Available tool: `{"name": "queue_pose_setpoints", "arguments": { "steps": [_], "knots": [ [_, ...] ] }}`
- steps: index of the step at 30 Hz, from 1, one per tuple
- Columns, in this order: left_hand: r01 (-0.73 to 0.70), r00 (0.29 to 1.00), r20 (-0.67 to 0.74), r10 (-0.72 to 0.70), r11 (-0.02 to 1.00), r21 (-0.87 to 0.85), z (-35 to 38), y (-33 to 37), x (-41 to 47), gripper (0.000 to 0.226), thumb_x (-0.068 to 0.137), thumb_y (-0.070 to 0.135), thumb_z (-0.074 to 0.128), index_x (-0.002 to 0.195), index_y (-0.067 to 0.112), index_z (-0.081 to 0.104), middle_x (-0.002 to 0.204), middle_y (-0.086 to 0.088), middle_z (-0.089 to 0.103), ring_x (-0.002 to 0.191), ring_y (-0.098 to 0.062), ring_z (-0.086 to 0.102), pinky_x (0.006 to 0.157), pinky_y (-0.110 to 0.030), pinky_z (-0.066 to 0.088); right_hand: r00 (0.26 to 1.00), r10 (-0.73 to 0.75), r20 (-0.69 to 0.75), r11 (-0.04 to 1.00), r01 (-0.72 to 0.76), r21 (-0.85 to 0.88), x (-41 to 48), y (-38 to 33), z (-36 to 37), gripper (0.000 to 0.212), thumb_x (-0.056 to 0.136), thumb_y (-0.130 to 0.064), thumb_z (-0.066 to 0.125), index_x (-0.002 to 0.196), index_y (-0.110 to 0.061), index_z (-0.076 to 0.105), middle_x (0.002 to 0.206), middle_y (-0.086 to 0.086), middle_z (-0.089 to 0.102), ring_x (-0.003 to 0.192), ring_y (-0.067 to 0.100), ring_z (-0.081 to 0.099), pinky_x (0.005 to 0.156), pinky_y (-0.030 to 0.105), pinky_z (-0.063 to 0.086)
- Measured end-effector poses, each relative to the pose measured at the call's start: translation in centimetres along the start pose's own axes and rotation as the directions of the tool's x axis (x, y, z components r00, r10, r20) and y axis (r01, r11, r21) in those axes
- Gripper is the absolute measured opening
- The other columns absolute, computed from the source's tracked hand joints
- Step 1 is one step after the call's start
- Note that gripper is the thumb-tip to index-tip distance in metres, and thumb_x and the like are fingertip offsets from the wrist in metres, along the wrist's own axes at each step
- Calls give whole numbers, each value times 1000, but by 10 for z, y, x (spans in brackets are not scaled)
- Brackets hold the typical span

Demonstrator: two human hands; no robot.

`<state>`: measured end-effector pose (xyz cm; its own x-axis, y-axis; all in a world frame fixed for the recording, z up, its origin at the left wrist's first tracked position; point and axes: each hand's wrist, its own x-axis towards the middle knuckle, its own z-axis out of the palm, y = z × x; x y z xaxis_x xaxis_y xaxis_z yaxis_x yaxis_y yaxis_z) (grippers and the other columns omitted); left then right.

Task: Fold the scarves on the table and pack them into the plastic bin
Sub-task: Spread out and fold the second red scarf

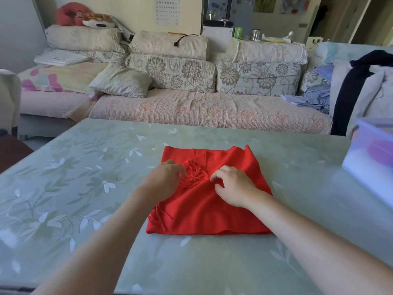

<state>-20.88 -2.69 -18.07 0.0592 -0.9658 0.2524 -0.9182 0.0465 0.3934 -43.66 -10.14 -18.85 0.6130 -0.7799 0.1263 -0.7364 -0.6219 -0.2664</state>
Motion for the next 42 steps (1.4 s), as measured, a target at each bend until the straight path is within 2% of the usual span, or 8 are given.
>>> {"name": "queue_pose_setpoints", "arguments": {
  "steps": [6,12,18,25,31,34,37,42],
  "knots": [
    [-111,987,118,109,994,3,40,11,56,30,88,27,50,105,35,73,106,2,60,104,-23,58,86,-40,51,997,35,-70,999,-37,-29,39,30,9,39,93,-22,54,132,-23,57,139,-2,54,131,21,47,111,36,36],
    [-47,991,136,12,965,257,71,5,89,51,88,62,52,134,40,53,136,3,48,126,-23,43,100,-41,44,992,118,37,982,-112,-152,67,64,14,59,101,-44,43,154,-24,30,162,5,28,149,21,26,120,39,24],
    [7,999,-34,-3,991,135,69,-4,121,22,87,15,55,96,20,75,97,-6,71,96,-30,63,67,-30,44,967,251,41,943,-235,-237,63,101,15,72,93,-64,40,155,-31,23,162,-2,26,147,20,28,115,46,29],
    [265,866,-350,-356,922,-283,34,-19,140,29,90,5,43,107,7,67,102,-16,69,97,-35,61,73,-30,40,968,162,-193,957,-202,-208,81,98,8,56,97,-50,44,147,-25,39,150,1,44,139,22,38,111,42,31],
    [487,801,-216,-559,817,-310,20,-62,148,43,87,0,43,126,8,59,123,-19,63,115,-36,56,91,-38,44,996,72,-47,956,-83,-283,95,80,15,61,99,-47,42,155,-28,26,161,4,27,149,23,21,120,44,18],
    [458,851,-213,-480,877,-147,28,-67,143,59,81,-7,46,137,10,48,128,-18,59,120,-37,53,98,-47,47,971,220,94,939,-185,-289,102,86,22,64,101,-52,31,158,-27,18,165,7,17,152,24,12,122,47,13],
    [159,940,-293,-176,984,-80,34,-51,141,61,71,-16,44,123,12,61,116,-12,62,110,-32,56,90,-44,49,975,219,19,941,-206,-270,112,92,23,55,104,-47,29,154,-26,30,161,5,29,150,24,22,120,46,18],
    [-17,995,104,4,992,126,69,-47,129,41,97,25,46,137,29,53,145,2,50,134,-20,43,111,-35,34,973,232,-1,925,-221,-307,133,105,18,43,104,-37,36,144,-25,45,147,4,48,136,27,41,109,44,31]
  ]
}}
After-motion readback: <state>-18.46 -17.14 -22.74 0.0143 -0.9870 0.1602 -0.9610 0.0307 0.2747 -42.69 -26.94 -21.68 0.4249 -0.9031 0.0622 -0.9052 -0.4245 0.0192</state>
